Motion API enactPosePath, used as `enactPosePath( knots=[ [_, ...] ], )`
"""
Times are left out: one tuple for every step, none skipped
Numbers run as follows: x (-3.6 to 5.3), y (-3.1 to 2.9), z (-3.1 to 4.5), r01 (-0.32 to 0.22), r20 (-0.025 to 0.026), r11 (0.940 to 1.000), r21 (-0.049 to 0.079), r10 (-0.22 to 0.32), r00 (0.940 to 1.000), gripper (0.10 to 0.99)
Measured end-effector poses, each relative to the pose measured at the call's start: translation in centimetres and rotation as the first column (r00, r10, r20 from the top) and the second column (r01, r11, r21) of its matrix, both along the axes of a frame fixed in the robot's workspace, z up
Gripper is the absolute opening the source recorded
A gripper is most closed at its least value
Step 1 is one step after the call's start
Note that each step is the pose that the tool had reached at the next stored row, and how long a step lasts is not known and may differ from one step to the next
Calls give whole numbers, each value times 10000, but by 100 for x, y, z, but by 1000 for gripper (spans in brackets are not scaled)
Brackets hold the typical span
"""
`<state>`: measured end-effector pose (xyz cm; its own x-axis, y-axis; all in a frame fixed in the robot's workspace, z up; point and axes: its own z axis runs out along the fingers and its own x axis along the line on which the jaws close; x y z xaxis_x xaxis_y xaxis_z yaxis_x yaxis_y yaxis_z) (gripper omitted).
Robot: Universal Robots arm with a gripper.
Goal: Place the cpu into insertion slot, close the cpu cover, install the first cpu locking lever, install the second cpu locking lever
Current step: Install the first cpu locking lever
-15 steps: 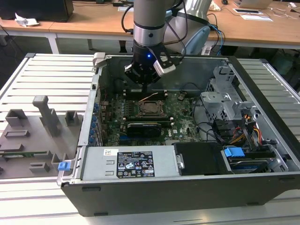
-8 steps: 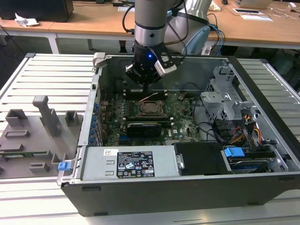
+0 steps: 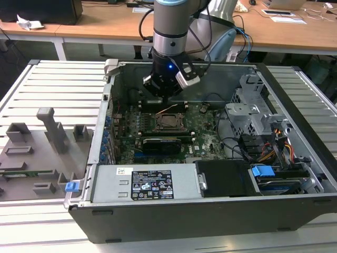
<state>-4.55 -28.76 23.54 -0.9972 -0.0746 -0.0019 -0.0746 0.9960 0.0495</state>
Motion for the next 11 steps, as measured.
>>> enactPosePath(
  knots=[
    [10, 9, -14, 0, 1, 10000, 2, 0, 10000, 106],
    [17, 12, -19, -1, 1, 10000, 1, 1, 10000, 106],
    [24, 16, -23, -1, 0, 10000, 1, 1, 10000, 106],
    [32, 20, -27, -1, 1, 10000, 2, 1, 10000, 106],
    [41, 24, -30, -1, 1, 10000, 2, 1, 10000, 106],
    [49, 28, -33, -1, 0, 10000, 1, 1, 10000, 106],
    [56, 31, -36, -1, 0, 10000, 2, 1, 10000, 106],
    [62, 36, -39, 0, -1, 10000, 2, 0, 10000, 106],
    [66, 41, -42, 1, -1, 10000, 1, -1, 10000, 106],
    [70, 51, -47, 3, 0, 10000, 1, -3, 10000, 106],
    [74, 59, -50, 0, 0, 10000, 1, 0, 10000, 106]
  ],
)
